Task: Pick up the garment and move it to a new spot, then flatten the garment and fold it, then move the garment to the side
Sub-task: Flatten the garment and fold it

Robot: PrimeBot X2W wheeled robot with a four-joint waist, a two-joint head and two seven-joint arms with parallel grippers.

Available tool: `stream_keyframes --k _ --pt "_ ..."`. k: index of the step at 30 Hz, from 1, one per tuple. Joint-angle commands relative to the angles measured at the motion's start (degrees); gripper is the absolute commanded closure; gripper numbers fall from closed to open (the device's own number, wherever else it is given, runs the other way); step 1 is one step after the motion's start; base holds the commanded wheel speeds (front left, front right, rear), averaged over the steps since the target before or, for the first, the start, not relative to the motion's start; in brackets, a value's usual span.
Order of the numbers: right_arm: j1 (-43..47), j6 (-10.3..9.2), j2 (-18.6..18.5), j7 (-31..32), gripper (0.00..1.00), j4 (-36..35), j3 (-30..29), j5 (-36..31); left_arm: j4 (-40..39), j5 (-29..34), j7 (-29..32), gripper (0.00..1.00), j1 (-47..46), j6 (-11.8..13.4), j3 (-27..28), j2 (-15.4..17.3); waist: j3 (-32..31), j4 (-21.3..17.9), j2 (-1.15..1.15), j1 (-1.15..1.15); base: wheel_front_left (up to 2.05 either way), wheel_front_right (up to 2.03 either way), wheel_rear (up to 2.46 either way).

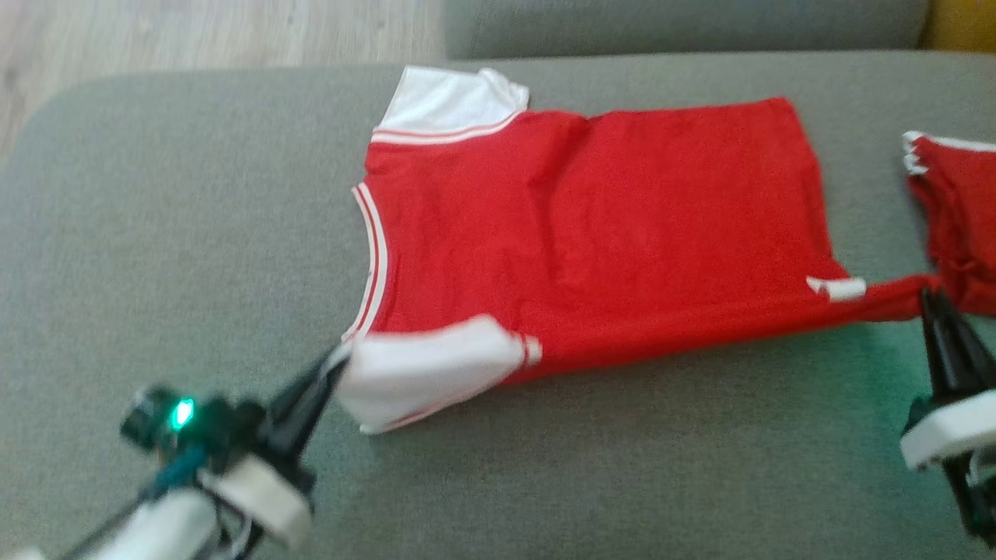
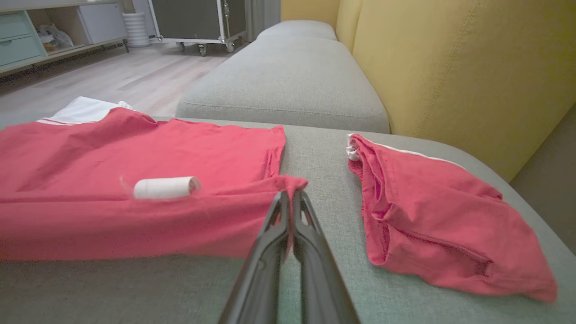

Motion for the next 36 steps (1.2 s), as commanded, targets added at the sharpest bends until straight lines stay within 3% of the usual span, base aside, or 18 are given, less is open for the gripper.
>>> stream_keyframes --k 1,8,17,18,19,20,21,27,32,36 --pt "-2.80 -0.04 -1.35 0.21 1.00 -0.89 -0.08 -0.37 0.37 0.94 -0.02 1.00 -5.30 -0.67 2.19 1.05 2.01 0.94 0.00 -0.01 0.00 0.00 0.00" --pt "-9.91 -0.04 -1.98 0.62 1.00 3.72 1.69 -0.52 11.31 5.12 -0.64 1.00 -19.20 -4.89 1.13 -3.04 5.84 1.67 0.00 -0.01 0.00 0.00 0.00" --pt "-16.76 -0.04 -2.76 1.15 1.00 10.58 7.20 0.94 22.83 4.84 -1.02 1.00 -27.23 -7.16 -0.15 -6.77 7.94 1.43 0.00 -0.01 0.00 0.00 0.00" --pt "-17.25 -0.04 -2.83 0.97 0.89 11.21 7.55 1.14 23.96 4.58 -1.15 0.91 -27.65 -7.33 -0.39 -7.33 8.06 1.46 0.00 -0.01 0.00 0.00 0.00" --pt "-17.68 -0.04 -2.87 0.73 0.67 11.82 7.83 1.32 25.03 4.23 -1.37 0.70 -28.01 -7.46 -0.47 -7.94 8.15 1.49 0.00 -0.01 0.00 0.00 0.00" --pt "-18.04 -0.04 -2.84 0.57 0.00 12.44 8.08 1.52 26.05 3.92 -1.68 0.46 -28.30 -7.56 -0.45 -8.52 8.19 1.50 0.00 -0.01 0.00 0.00 0.00" --pt "-18.37 -0.04 -2.74 0.18 0.00 12.99 8.14 1.73 26.94 3.71 -2.01 0.00 -28.47 -7.61 -0.39 -9.09 8.17 1.47 0.00 -0.01 0.00 0.00 0.00" --pt "-18.63 -0.04 -1.67 -2.76 0.00 14.07 8.47 2.70 28.11 -0.95 -3.25 0.00 -23.63 -4.61 4.91 -13.00 6.59 1.04 0.00 -0.01 0.00 0.00 0.00" --pt "-16.99 -0.04 -1.00 -4.11 0.00 14.30 6.99 3.12 20.80 -2.74 -3.33 0.00 -13.68 -1.28 11.50 -16.40 5.00 1.15 0.00 -0.01 0.00 0.00 0.00" --pt "-15.79 -0.04 -0.56 -4.52 0.00 14.38 5.80 3.05 17.73 -3.06 -3.34 0.00 -7.48 -0.75 13.23 -18.46 4.25 1.18 0.00 -0.01 0.00 0.00 0.00"
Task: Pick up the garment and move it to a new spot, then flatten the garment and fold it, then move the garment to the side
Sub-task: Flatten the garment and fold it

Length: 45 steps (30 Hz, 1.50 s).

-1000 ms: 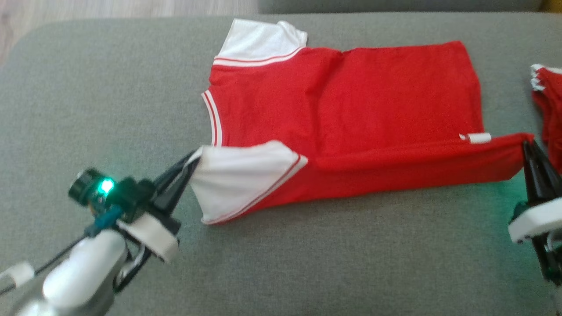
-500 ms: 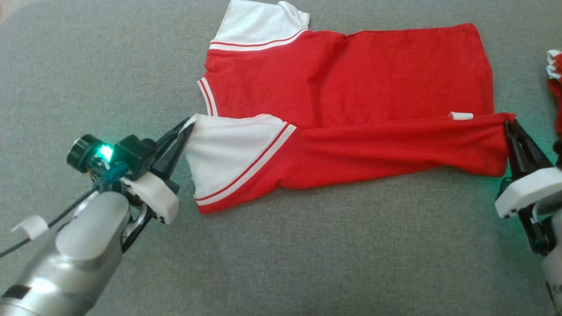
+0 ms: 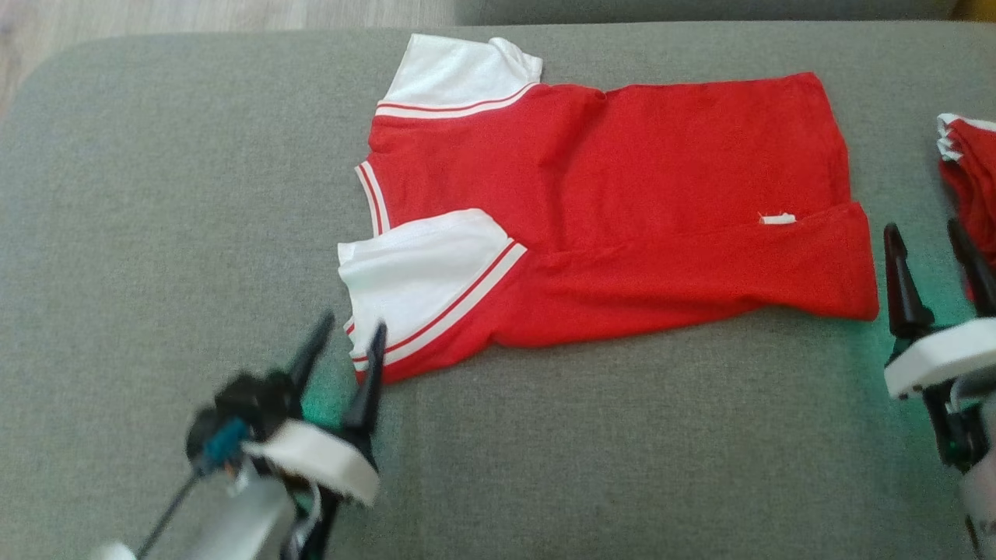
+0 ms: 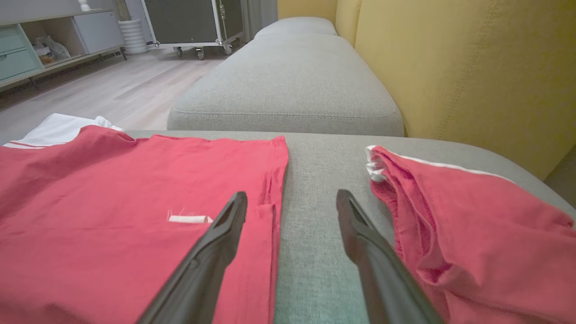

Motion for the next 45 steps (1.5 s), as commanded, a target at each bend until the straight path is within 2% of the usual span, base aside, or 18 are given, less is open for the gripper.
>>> stream_keyframes --k 1,5,10,13,14,15,16,19,22,32,33,34,35,36,45 --pt "0.46 -0.04 -0.49 -0.81 0.00 -1.28 0.49 0.30 -1.69 -0.49 -0.53 0.00 -1.67 0.24 2.67 0.87 -0.14 0.03 0.00 0.01 0.00 0.00 0.00" --pt "1.27 -0.04 0.03 -1.03 0.00 -1.39 -0.18 0.02 -1.48 -0.38 -0.54 0.00 2.50 0.78 3.48 -0.93 -0.54 -0.10 0.00 0.01 0.00 0.00 0.00" --pt "1.42 -0.04 0.45 -1.14 0.00 -1.51 -0.29 -0.19 3.54 -0.98 -0.22 0.00 3.47 1.96 3.99 -2.13 -0.78 -0.47 0.00 0.01 0.00 0.00 0.00" --pt "1.40 -0.04 0.47 -1.16 0.00 -1.46 -0.22 -0.24 6.28 -1.64 1.46 0.00 3.00 0.58 3.12 -2.73 -0.78 -0.65 0.00 0.01 0.00 0.00 0.00" --pt "1.47 -0.04 0.43 -1.13 0.00 -1.29 -0.25 -0.18 6.84 -1.81 1.81 0.06 2.73 -0.33 2.68 -2.96 -0.78 -0.63 0.00 0.01 0.00 0.00 0.00" --pt "1.55 -0.04 0.38 -1.02 0.00 -1.02 -0.28 -0.06 7.10 -1.71 1.84 0.59 2.36 -1.44 2.09 -3.12 -0.80 -0.58 0.00 0.01 0.00 0.00 0.00" --pt "1.64 -0.04 0.35 -0.84 0.00 -0.72 -0.31 0.11 7.06 -1.50 1.54 1.00 1.94 -2.42 1.68 -3.28 -0.83 -0.48 0.00 0.01 0.00 0.00 0.00" --pt "2.13 -0.04 0.43 0.40 0.00 0.63 -0.39 0.77 7.28 -0.81 0.88 1.00 1.02 -4.07 0.65 -3.50 -1.17 -0.01 0.00 0.01 0.00 0.00 0.00" --pt "2.62 -0.04 0.28 2.40 0.00 2.39 -0.11 1.45 7.41 0.39 0.26 1.00 0.22 -4.46 0.31 -3.22 -1.52 0.64 0.00 0.01 0.00 0.00 0.00" --pt "4.61 -0.04 -0.59 9.40 0.00 3.13 3.11 5.06 4.77 5.35 -0.50 1.00 -0.07 -2.65 1.49 -0.22 -2.47 1.95 0.00 0.01 0.00 0.00 0.00" --pt "4.72 -0.04 -0.78 10.37 0.07 3.17 3.38 5.51 4.16 5.84 -0.51 1.00 -0.02 -2.42 1.72 0.07 -2.54 2.00 0.00 0.01 0.00 0.00 0.00" --pt "4.80 -0.04 -0.94 11.25 0.52 3.17 3.65 5.89 3.57 6.31 -0.52 1.00 0.08 -2.14 2.03 0.38 -2.60 2.04 0.00 0.01 0.00 0.00 0.00" --pt "4.84 -0.04 -1.13 11.97 0.79 3.11 3.83 6.20 3.01 6.81 -0.52 1.00 0.21 -1.95 2.27 0.68 -2.66 2.09 0.00 0.01 0.00 0.00 0.00" --pt "4.85 -0.04 -1.33 12.74 1.00 3.12 3.87 6.48 2.44 7.28 -0.52 1.00 0.38 -1.80 2.46 0.92 -2.74 2.14 0.00 0.01 0.00 0.00 0.00" --pt "6.33 -0.04 -4.11 17.11 1.00 -0.69 6.07 8.92 -0.70 9.35 -0.54 1.00 2.53 -1.42 3.39 2.30 -4.27 2.02 0.00 0.01 0.00 0.00 0.00"
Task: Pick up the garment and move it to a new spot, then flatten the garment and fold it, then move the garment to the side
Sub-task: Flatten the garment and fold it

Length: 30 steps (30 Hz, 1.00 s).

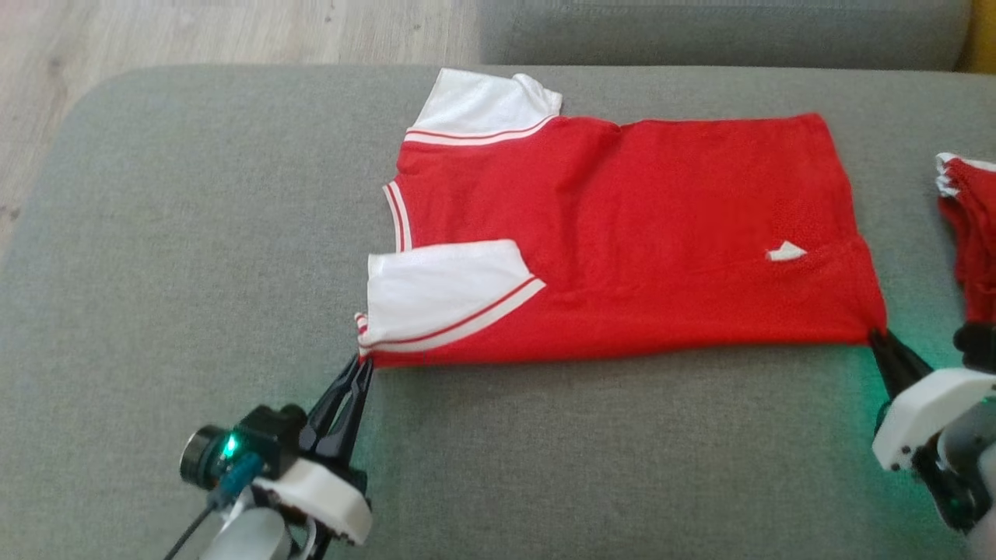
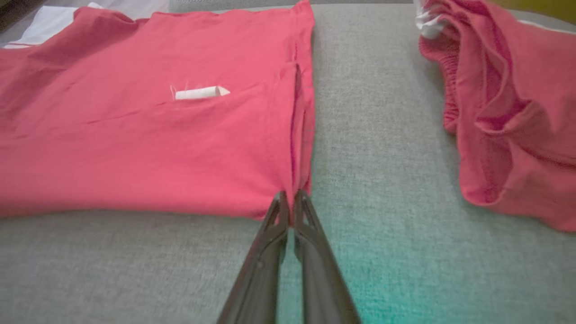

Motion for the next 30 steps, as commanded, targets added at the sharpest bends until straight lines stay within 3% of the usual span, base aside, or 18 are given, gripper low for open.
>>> stream_keyframes --k 1,6,12,21,25,26,27,28,29,30 --pt "1.24 -0.04 -2.04 0.22 1.00 -1.92 1.07 0.66 -1.50 0.58 -0.77 1.00 -0.30 0.33 2.48 2.10 -0.46 -0.14 0.00 0.00 0.00 0.00 0.00" --pt "6.03 -0.04 -5.23 2.85 1.00 -7.17 2.16 3.59 -3.88 0.98 -0.77 1.00 2.63 0.46 2.06 3.64 -1.80 -0.52 0.00 0.00 0.00 0.00 0.00" --pt "13.54 -0.04 -7.20 5.29 1.00 -14.09 -0.85 5.68 -8.05 0.77 0.92 1.00 7.73 1.13 0.77 5.53 -2.67 -1.51 0.00 0.00 0.00 0.00 0.00" --pt "21.68 -0.04 -6.56 9.70 1.00 -23.06 -6.06 4.54 -17.22 -1.34 5.70 1.00 16.39 3.60 -0.24 8.13 -2.80 -3.66 0.00 0.00 0.00 0.00 0.00" --pt "23.19 -0.04 -5.74 11.58 1.00 -24.77 -6.46 4.62 -18.04 -2.29 6.78 1.00 16.78 3.57 -0.58 7.70 -3.21 -3.92 0.00 0.00 0.00 0.00 0.00" --pt "23.36 -0.04 -5.61 12.07 0.87 -25.13 -6.41 4.57 -17.90 -2.44 6.91 1.00 16.68 3.61 -0.62 7.51 -3.25 -4.07 0.00 0.00 0.00 0.00 0.00" --pt "23.39 -0.04 -5.54 12.53 0.65 -25.49 -6.34 4.52 -17.75 -2.59 7.02 1.00 16.57 3.71 -0.63 7.28 -3.24 -4.29 0.00 0.00 0.00 0.00 0.00" --pt "23.36 -0.04 -5.45 12.83 0.35 -25.87 -6.30 4.57 -17.61 -2.71 7.09 0.82 16.45 3.80 -0.64 7.08 -3.23 -4.47 0.00 0.00 0.00 0.00 0.00" --pt "23.23 -0.04 -5.36 12.81 0.00 -26.22 -6.51 4.52 -17.51 -2.81 7.14 0.28 16.35 3.91 -0.63 6.91 -3.25 -4.69 0.00 0.00 0.00 0.00 0.00" --pt "22.97 -0.04 -5.30 12.52 0.00 -26.55 -6.91 4.16 -17.43 -2.90 7.15 0.00 16.26 4.07 -0.57 6.78 -3.35 -4.98 0.00 0.00 0.00 0.00 0.00"
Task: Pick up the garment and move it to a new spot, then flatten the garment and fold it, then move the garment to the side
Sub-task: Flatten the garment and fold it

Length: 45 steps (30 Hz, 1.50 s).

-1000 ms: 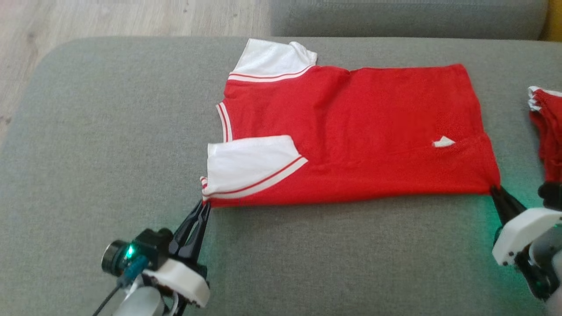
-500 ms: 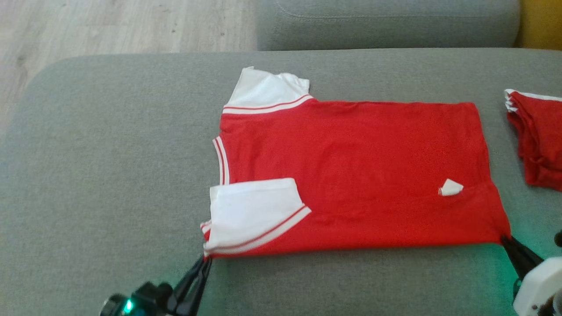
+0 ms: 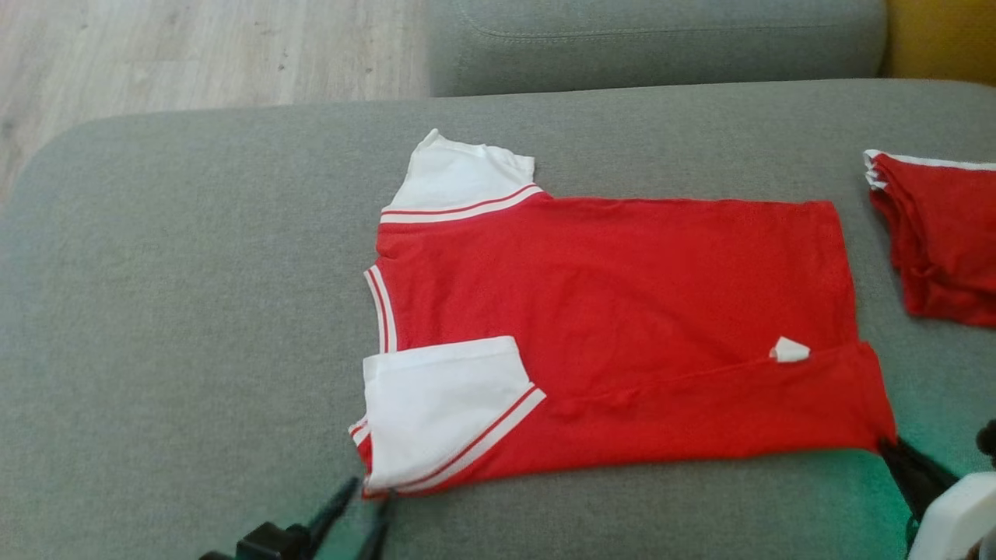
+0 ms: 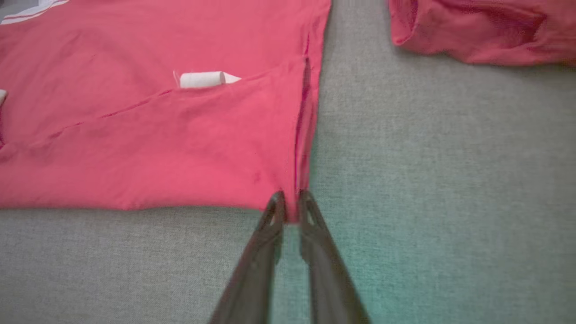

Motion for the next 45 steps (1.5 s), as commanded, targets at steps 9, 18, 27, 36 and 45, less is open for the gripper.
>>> stream_keyframes --k 9,18,27,36,45 --pt "-4.03 -0.04 -0.87 -6.74 0.00 -5.64 0.23 -4.95 -4.56 -0.80 2.05 0.00 -5.67 3.38 5.39 2.66 -0.08 -3.72 0.00 0.00 0.00 0.00 0.00" --pt "-9.64 -0.04 -0.12 -10.26 0.00 -6.86 4.71 -5.74 -4.92 -3.21 12.27 0.00 -24.43 -2.39 9.08 7.34 6.08 -6.62 0.00 0.00 0.00 0.00 0.00" --pt "-16.57 -0.04 -0.76 -12.26 0.00 -5.98 8.81 -4.47 11.22 -8.19 29.54 0.00 -51.91 -8.76 5.94 7.50 14.38 -10.21 0.00 0.00 0.00 0.00 0.00" --pt "-21.23 -0.04 -0.33 -14.92 0.00 -4.10 11.23 -3.17 22.60 -10.31 35.44 0.00 -67.69 -9.08 -0.99 8.28 21.32 -14.96 0.00 0.00 0.00 0.00 0.00" --pt "-22.72 -0.04 0.45 -16.99 0.00 -2.38 12.56 -2.08 28.99 -10.79 38.50 0.00 -75.88 -9.09 -9.67 10.68 24.96 -18.39 0.00 0.00 0.00 0.00 0.00"
